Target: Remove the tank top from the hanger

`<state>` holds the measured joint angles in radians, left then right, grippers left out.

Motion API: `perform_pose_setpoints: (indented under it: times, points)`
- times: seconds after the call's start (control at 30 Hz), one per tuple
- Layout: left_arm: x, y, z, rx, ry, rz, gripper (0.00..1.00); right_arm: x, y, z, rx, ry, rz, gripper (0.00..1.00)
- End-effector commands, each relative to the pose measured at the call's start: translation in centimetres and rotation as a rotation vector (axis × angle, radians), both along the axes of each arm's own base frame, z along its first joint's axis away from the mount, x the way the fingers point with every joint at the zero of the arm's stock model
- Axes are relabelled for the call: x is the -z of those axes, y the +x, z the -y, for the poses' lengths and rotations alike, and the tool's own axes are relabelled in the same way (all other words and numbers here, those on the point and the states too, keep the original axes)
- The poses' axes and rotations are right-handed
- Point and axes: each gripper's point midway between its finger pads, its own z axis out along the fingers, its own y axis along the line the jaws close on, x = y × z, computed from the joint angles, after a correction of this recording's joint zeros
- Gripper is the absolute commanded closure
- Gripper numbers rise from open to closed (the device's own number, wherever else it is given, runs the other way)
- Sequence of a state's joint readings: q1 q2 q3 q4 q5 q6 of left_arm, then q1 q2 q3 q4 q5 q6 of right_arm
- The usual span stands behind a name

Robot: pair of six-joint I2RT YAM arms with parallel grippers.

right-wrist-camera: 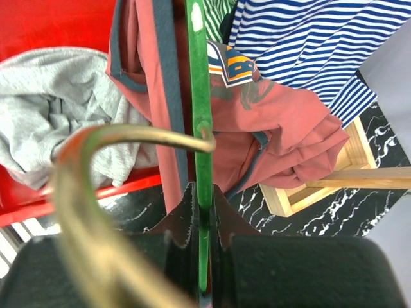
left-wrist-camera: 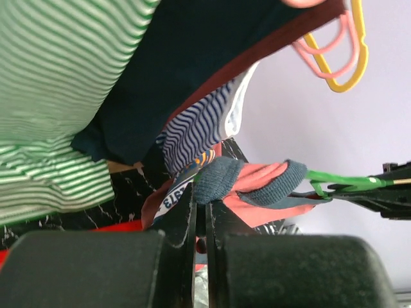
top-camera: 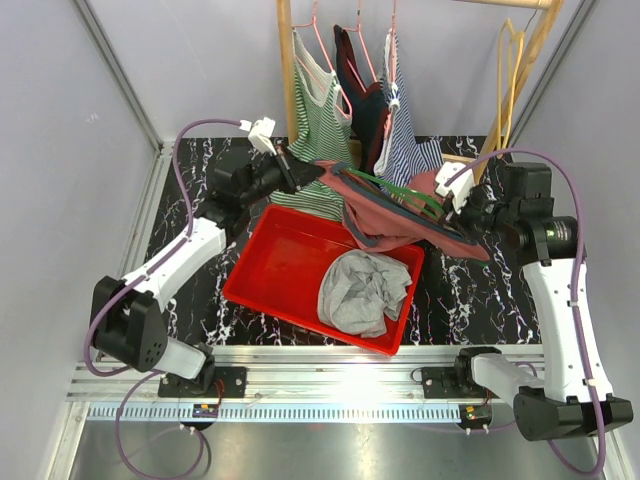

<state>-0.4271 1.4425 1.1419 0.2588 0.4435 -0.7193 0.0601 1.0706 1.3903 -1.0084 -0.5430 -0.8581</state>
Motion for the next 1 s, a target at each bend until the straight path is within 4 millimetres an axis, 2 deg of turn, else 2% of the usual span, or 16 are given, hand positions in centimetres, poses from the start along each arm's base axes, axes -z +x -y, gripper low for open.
perform_pose_setpoints:
  times: [0.0,0.07,0.17,0.27,0.37,0.4,0.5,0.57,0.6,0.67,0.7,0.73,0.8,0.83,0.9,0.97]
  points:
    - [-2.1,2.8,-4.7,-0.163,-0.075,0.047,1.00,0.4,-1.3,1.7,0.017,-0.097,0.026,1.00]
    - [-2.3,3.6,-6.3,-0.203,-0.105,0.046,1.00,0.8,-1.6,1.8,0.011,-0.108,0.015,1.00]
    - [-2.5,3.8,-7.4,-0.214,-0.123,0.049,1.00,1.5,-1.9,1.7,-0.008,-0.113,-0.008,1.00]
    - [-2.4,3.9,-7.5,-0.204,-0.123,0.042,1.00,1.6,-1.9,1.5,-0.019,-0.107,-0.013,1.00]
    - [-1.6,3.7,-6.5,-0.144,-0.129,0.024,1.00,0.2,-1.8,0.7,-0.033,-0.055,0.022,1.00]
    - [-0.6,4.0,-6.1,-0.123,-0.128,-0.005,1.00,-0.4,-1.8,0.4,-0.035,-0.038,0.032,1.00]
    - [0.8,3.5,-4.3,-0.018,-0.135,-0.047,0.97,-3.3,-0.8,-0.2,-0.017,0.023,0.108,1.00]
    - [1.5,2.8,-3.0,0.042,-0.121,-0.053,0.89,-4.7,-0.3,-0.3,0.000,0.051,0.129,1.00]
    - [1.7,2.7,-2.4,0.064,-0.113,-0.054,0.79,-5.0,0.2,-0.4,0.005,0.059,0.137,1.00]
    - [2.1,1.9,-1.1,0.115,-0.086,-0.052,0.70,-5.5,0.8,-0.4,0.016,0.069,0.139,1.00]
    - [1.9,1.8,-0.8,0.126,-0.080,-0.042,0.58,-5.5,1.1,-0.3,0.022,0.071,0.138,1.00]
    - [1.8,1.6,-0.7,0.133,-0.069,-0.028,0.54,-5.2,1.5,-0.3,0.027,0.069,0.126,1.00]
    - [0.9,1.2,-0.8,0.129,-0.063,0.011,0.42,-4.8,1.9,-0.1,0.036,0.060,0.115,1.00]
    - [0.7,1.3,-1.1,0.114,-0.043,0.040,0.31,-4.6,2.1,-0.1,0.038,0.058,0.109,1.00]
    - [-1.0,0.7,-1.7,0.093,-0.019,0.110,0.23,-4.0,2.4,0.4,0.056,0.038,0.102,1.00]
    - [-1.7,0.5,-2.4,0.063,0.035,0.180,0.14,-3.5,2.8,1.1,0.083,0.003,0.102,1.00]
